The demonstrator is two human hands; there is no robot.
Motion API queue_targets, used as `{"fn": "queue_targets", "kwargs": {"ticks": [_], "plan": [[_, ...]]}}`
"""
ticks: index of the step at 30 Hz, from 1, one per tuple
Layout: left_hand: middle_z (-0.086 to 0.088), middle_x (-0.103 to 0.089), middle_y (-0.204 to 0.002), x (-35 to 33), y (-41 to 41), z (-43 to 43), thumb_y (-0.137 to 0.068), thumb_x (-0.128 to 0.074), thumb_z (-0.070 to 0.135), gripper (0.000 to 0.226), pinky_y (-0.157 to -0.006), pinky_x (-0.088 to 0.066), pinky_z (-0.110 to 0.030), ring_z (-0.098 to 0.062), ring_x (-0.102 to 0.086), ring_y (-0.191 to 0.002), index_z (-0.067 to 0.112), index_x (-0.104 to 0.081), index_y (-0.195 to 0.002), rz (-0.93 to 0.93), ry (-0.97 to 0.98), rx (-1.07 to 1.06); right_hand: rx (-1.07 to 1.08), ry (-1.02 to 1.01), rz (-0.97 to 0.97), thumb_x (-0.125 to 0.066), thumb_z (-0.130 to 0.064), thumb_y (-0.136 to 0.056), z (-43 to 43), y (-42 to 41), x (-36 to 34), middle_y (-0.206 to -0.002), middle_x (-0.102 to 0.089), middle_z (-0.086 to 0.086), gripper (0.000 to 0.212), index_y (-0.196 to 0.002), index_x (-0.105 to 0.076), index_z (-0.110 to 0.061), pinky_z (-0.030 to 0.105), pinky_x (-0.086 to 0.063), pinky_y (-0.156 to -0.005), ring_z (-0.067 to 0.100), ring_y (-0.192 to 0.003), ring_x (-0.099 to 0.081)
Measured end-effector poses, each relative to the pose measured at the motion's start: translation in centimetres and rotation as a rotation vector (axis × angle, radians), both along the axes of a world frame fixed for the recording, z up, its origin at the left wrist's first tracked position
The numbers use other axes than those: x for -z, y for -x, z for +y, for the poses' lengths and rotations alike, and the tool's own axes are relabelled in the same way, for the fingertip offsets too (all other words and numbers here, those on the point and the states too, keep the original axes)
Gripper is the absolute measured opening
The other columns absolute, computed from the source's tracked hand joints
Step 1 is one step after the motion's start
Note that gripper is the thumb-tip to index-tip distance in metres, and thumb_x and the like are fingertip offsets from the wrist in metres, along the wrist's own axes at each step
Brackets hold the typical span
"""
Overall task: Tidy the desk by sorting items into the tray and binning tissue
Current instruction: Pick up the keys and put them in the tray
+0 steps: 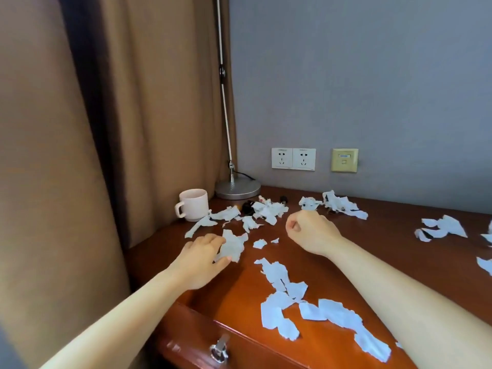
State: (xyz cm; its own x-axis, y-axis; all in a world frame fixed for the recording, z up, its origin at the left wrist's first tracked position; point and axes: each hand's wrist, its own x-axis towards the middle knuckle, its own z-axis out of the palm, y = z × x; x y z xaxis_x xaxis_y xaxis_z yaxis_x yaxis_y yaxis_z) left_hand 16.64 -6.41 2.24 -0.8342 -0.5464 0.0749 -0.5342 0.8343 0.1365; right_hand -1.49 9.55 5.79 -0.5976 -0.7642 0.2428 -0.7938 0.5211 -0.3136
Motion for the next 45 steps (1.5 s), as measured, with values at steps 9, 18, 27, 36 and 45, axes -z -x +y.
{"fn": "queue_targets", "kwargs": {"ticks": [9,18,27,36,45], "plan": [[0.003,-0.023,-0.156,3.1,1.2,-4.5,-0.097,-0.025,0.054,0.057,-0.118,-0.016,-0.039,-0.017,-0.018,-0.145,0.027,-0.024,-0.147,0.152,-0.088,-0.177,0.063,0.189,-0.006,-0.050,-0.018,-0.094,-6.5,3.8,4.3,-0.116,-0.061,0.008,0.026,-0.115,-0.063,-0.012,0.035,-0.051,-0.086,0.023,-0.105,-0.056],[0.004,-0.025,-0.155,2.9,6.3,-7.9,-0.097,-0.024,0.051,0.054,-0.118,-0.015,-0.035,-0.015,-0.018,-0.145,0.027,-0.027,-0.146,0.261,-0.025,-0.121,0.113,0.317,-0.028,-0.049,-0.010,-0.092,-11.5,11.9,4.5,-0.107,-0.060,0.018,0.023,-0.107,-0.066,-0.004,0.035,-0.044,-0.082,0.034,-0.101,-0.056],[0.006,-0.041,-0.146,2.6,13.4,-9.3,-0.097,-0.023,0.049,0.053,-0.115,-0.015,-0.026,-0.010,-0.030,-0.138,0.024,-0.042,-0.140,0.439,0.101,0.037,0.086,0.414,-0.040,-0.049,-0.004,-0.092,-15.5,17.0,7.2,-0.114,-0.061,0.020,0.024,-0.110,-0.066,0.000,0.034,-0.038,-0.093,0.035,-0.109,-0.055],[0.005,-0.055,-0.134,2.7,18.6,-11.2,-0.089,-0.011,0.045,0.065,-0.111,-0.023,-0.027,-0.009,-0.043,-0.128,0.021,-0.053,-0.132,0.482,0.182,0.092,0.103,0.207,-0.051,-0.040,-0.014,-0.097,-18.6,19.8,8.0,-0.142,-0.044,0.022,0.040,-0.135,-0.049,-0.007,0.043,-0.029,-0.113,0.038,-0.136,-0.034],[0.002,-0.045,-0.145,3.4,20.4,-13.1,-0.097,-0.040,0.024,0.047,-0.112,-0.026,-0.036,-0.018,-0.039,-0.132,0.023,-0.035,-0.144,0.293,0.077,0.044,0.091,0.123,-0.017,-0.040,-0.012,-0.096,-18.6,19.6,7.6,-0.135,-0.050,0.010,0.035,-0.124,-0.061,-0.017,0.043,-0.038,-0.103,0.035,-0.124,-0.043]]}}
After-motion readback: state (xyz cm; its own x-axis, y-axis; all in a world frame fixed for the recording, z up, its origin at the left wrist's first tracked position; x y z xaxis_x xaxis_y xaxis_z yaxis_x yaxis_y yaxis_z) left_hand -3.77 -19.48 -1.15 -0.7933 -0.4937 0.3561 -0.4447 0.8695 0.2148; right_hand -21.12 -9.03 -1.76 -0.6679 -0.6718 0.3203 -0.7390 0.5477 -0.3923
